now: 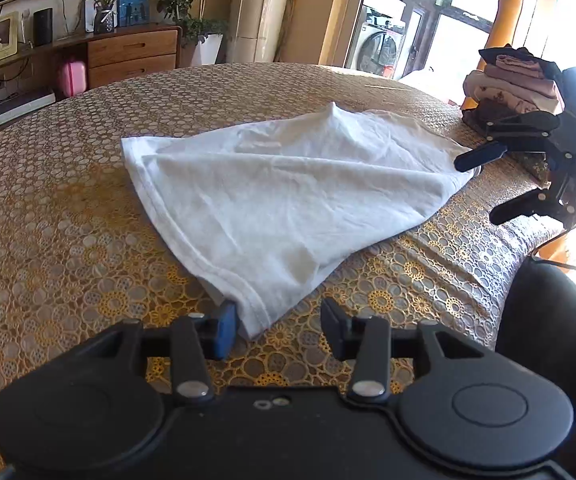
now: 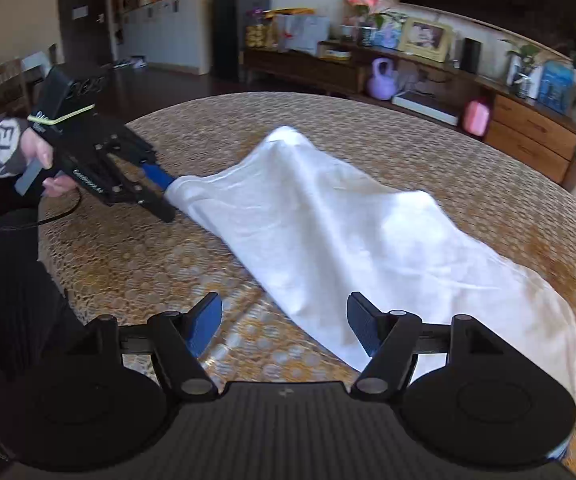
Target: Fold clothes
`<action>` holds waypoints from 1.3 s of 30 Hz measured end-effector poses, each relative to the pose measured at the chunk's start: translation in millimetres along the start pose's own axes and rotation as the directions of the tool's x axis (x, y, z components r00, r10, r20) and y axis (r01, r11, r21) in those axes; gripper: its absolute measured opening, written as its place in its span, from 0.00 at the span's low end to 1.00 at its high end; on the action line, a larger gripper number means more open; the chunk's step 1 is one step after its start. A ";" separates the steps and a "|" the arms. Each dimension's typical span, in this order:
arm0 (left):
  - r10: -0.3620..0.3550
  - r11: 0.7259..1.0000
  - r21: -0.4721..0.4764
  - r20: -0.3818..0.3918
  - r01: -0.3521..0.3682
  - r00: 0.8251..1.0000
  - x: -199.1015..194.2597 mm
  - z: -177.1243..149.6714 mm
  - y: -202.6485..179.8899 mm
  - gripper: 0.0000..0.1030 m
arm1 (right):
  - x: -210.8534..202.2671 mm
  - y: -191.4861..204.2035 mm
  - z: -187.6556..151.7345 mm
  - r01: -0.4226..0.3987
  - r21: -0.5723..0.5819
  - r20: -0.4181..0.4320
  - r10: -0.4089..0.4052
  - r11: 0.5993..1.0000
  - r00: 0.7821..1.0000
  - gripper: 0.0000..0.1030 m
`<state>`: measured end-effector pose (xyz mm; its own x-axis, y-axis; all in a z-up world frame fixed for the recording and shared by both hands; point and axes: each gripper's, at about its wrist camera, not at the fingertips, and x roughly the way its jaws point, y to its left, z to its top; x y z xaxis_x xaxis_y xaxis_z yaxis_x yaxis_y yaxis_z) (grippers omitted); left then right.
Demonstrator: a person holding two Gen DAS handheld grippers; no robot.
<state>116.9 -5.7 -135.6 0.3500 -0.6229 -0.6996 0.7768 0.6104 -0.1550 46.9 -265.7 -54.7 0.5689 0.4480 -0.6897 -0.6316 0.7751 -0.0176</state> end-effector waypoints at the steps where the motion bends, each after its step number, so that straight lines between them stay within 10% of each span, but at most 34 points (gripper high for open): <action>1: -0.007 1.000 0.006 -0.001 0.007 1.000 0.5 0.4 0.2 1.00 | 7.7 4.6 5.1 -0.017 -0.024 -0.009 0.017 1.000 1.000 0.66; 12: -0.020 1.000 -0.023 0.012 0.021 1.000 0.0 -2.0 11.7 1.00 | 77.2 38.8 43.4 -0.124 -0.176 -0.080 0.111 0.976 0.991 0.66; 15: -0.036 0.998 -0.050 0.036 0.038 0.999 -6.1 -0.4 16.4 0.70 | 87.4 47.1 47.7 -0.122 -0.217 -0.077 0.107 0.968 0.991 0.66; 19: -0.059 0.991 -0.117 0.094 0.070 0.994 -18.0 6.6 27.1 0.67 | 99.6 56.9 56.0 -0.118 -0.269 -0.063 0.105 0.956 0.992 0.65; 27: -0.084 0.985 -0.140 0.120 0.100 0.989 -22.8 16.0 26.4 0.62 | 122.8 65.5 67.1 -0.077 -0.306 -0.087 0.052 0.949 0.995 0.31; 30: -0.079 0.987 -0.130 0.102 0.092 0.992 -20.6 12.1 23.1 0.66 | 122.6 64.2 68.9 -0.075 -0.287 -0.089 0.051 0.955 0.995 0.18; 32: -0.071 0.989 -0.122 0.086 0.081 0.994 -19.3 9.9 20.3 1.00 | 121.7 62.6 69.7 -0.060 -0.274 -0.085 0.038 0.960 0.996 0.10; 39: -0.084 0.974 -0.206 0.036 0.090 0.996 -15.1 -1.4 20.0 1.00 | 115.0 52.8 74.9 -0.070 -0.206 -0.057 0.060 0.976 0.997 0.08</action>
<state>126.5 16.6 -129.1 0.3018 -0.6893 -0.6587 0.6806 0.6396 -0.3575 118.4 -139.9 -80.7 0.4994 0.4676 -0.7294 -0.7649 0.6333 -0.1177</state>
